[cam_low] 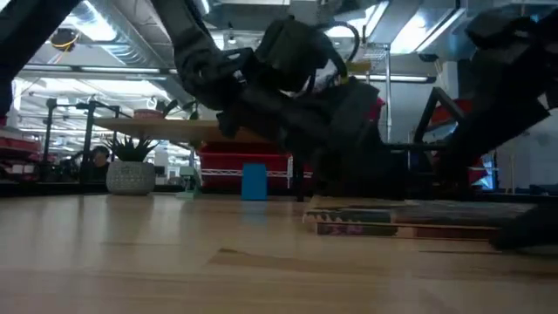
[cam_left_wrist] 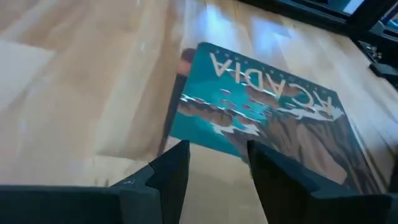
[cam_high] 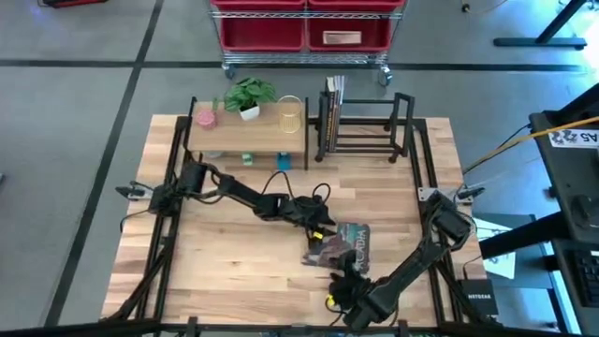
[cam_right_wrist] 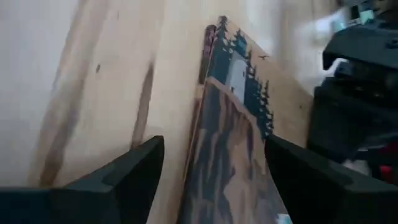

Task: Stock shelves
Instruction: Put the brown book on the bookshelf

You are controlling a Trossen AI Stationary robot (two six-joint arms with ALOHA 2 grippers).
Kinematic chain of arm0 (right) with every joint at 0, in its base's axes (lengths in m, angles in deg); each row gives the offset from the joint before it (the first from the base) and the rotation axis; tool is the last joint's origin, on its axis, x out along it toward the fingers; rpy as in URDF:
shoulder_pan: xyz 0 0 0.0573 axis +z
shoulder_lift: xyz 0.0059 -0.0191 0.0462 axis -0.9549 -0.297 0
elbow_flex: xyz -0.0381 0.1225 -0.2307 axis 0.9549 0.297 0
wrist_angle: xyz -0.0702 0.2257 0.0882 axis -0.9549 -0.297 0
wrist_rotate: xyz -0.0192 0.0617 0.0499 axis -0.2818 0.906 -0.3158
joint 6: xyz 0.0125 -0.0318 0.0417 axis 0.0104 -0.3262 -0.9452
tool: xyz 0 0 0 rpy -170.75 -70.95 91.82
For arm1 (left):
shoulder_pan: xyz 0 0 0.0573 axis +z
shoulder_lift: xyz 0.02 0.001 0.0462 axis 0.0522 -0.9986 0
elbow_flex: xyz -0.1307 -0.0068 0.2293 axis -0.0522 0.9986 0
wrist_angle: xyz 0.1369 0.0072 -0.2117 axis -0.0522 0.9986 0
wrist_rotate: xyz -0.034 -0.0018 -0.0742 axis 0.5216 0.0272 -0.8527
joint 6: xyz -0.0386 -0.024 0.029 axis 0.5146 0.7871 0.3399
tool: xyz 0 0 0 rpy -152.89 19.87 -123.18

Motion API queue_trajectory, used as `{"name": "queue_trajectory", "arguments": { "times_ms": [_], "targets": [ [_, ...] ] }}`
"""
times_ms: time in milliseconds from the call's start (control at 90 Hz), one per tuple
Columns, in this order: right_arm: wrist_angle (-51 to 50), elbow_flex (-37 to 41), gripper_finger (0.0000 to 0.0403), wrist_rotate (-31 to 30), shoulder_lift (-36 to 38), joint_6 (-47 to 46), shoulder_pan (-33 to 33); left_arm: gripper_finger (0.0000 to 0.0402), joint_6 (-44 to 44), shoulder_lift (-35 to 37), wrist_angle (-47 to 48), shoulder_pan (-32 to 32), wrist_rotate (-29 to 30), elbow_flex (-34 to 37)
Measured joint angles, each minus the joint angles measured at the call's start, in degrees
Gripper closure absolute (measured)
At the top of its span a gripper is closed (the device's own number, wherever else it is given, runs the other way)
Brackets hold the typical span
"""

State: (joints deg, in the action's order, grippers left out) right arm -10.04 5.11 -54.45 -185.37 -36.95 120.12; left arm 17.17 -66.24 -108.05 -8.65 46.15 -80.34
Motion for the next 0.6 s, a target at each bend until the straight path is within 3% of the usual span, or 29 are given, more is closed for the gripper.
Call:
{"name": "queue_trajectory", "arguments": {
  "times_ms": [300,444,600],
  "targets": [
    [-15.45,-1.25,0.0135,-1.23,-0.35,-9.89,-0.22,0.0249,-0.91,0.0,-0.08,-1.57,0.04,0.0],
    [-18.29,-1.25,0.0135,-1.3,-0.35,-14.23,-0.22,0.0249,-0.94,0.02,0.1,-1.59,0.31,0.0],
    [-18.95,-2.06,0.0135,4.11,-0.31,-14.53,-0.2,0.0249,0.45,0.43,0.17,-1.64,3.26,0.02]
  ]
}}
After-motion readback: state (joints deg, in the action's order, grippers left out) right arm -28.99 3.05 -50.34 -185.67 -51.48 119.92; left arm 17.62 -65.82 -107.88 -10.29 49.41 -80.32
